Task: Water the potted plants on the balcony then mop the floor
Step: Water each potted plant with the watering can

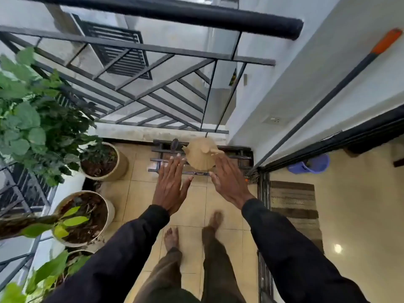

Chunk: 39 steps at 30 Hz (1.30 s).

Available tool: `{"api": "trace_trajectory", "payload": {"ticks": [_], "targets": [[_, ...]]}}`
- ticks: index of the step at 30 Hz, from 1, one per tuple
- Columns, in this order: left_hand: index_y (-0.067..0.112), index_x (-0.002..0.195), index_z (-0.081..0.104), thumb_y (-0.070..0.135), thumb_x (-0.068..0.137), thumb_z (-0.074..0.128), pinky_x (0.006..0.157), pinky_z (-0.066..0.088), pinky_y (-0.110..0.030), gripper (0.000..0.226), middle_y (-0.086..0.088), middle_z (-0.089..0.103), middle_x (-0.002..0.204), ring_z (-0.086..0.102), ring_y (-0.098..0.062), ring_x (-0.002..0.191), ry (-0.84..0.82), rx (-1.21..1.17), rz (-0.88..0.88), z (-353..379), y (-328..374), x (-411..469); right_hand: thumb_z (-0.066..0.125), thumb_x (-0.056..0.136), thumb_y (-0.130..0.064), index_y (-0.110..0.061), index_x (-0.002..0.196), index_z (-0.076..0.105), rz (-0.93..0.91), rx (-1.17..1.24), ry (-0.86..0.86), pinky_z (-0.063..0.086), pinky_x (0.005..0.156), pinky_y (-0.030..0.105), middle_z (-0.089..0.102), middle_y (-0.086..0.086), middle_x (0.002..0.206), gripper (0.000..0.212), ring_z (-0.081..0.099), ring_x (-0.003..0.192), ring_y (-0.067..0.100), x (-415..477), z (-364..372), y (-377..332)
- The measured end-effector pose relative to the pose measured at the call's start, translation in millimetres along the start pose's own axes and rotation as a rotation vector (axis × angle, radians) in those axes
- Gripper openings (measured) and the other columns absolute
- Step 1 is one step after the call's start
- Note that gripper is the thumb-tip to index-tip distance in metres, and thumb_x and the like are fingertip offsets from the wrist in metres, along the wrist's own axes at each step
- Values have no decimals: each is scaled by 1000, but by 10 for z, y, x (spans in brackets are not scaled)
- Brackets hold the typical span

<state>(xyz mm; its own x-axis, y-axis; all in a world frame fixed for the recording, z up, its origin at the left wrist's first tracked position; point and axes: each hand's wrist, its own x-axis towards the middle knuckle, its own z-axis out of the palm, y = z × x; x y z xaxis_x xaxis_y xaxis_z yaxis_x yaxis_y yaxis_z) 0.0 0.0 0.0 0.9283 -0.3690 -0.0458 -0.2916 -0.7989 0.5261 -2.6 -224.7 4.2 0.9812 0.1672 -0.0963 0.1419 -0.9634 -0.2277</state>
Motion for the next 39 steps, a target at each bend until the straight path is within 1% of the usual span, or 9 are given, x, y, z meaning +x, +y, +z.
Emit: {"api": "trace_trajectory", "payload": {"ticks": [4,8,12,18,21,25,31,36,39], "targets": [[11,152,44,49,108,30,123,30,-52,60,-12,44,158,38,-28,149,-65,-7,-104,195,-77,318,58,103,-33,-7,153,41,-16,46,-69,42,117,47,52,16,151,59,50,139,33,365,119,353],[11,146,52,45,108,35,117,40,-45,54,-13,56,148,52,-28,137,-54,-13,-257,491,-91,675,66,96,-27,-8,144,52,-56,65,-130,49,110,46,62,13,138,53,58,128,32,827,376,850],[6,132,64,43,107,39,101,52,-45,51,-15,69,129,63,-33,119,-80,-27,-383,865,-24,1011,73,90,-17,-4,130,62,-67,79,-201,54,98,46,70,17,120,44,66,112,36,1200,584,1296],[15,130,66,40,108,47,101,48,-37,38,-7,69,131,62,-25,121,-153,-89,-507,1239,-20,1355,66,94,-20,-12,130,61,-158,93,-318,55,93,46,71,13,114,36,65,108,34,1610,906,1773],[18,128,66,44,108,43,99,50,-36,40,-2,69,128,62,-21,116,-198,-148,-509,1486,-187,1478,66,96,-23,-8,120,66,-183,37,-373,57,84,44,73,13,108,29,67,102,34,1785,1182,1970],[17,126,65,43,107,43,95,55,-40,38,-1,70,123,64,-17,107,-216,-242,-494,1828,-469,1560,61,100,-24,-5,112,66,-199,-12,-429,52,77,43,71,15,104,23,67,96,34,2021,1577,2144],[9,124,67,31,108,47,92,56,-45,33,-7,72,118,67,-22,103,-185,-323,-529,2207,-810,1620,57,103,-31,-5,124,60,-200,2,-550,55,83,48,67,18,119,33,65,105,37,2323,2283,2309],[12,124,67,37,106,44,90,57,-43,39,-3,73,119,68,-19,104,-209,-378,-557,2476,-960,1632,60,101,-31,-4,128,59,-158,-42,-608,55,86,51,63,21,127,38,61,116,40,2441,2716,2322],[13,125,67,31,107,49,92,57,-43,32,-3,73,120,68,-17,105,-220,-379,-576,2587,-1025,1635,63,100,-29,-3,133,55,-114,-34,-625,55,89,54,58,20,131,42,57,119,41,2488,2901,2322]]}}
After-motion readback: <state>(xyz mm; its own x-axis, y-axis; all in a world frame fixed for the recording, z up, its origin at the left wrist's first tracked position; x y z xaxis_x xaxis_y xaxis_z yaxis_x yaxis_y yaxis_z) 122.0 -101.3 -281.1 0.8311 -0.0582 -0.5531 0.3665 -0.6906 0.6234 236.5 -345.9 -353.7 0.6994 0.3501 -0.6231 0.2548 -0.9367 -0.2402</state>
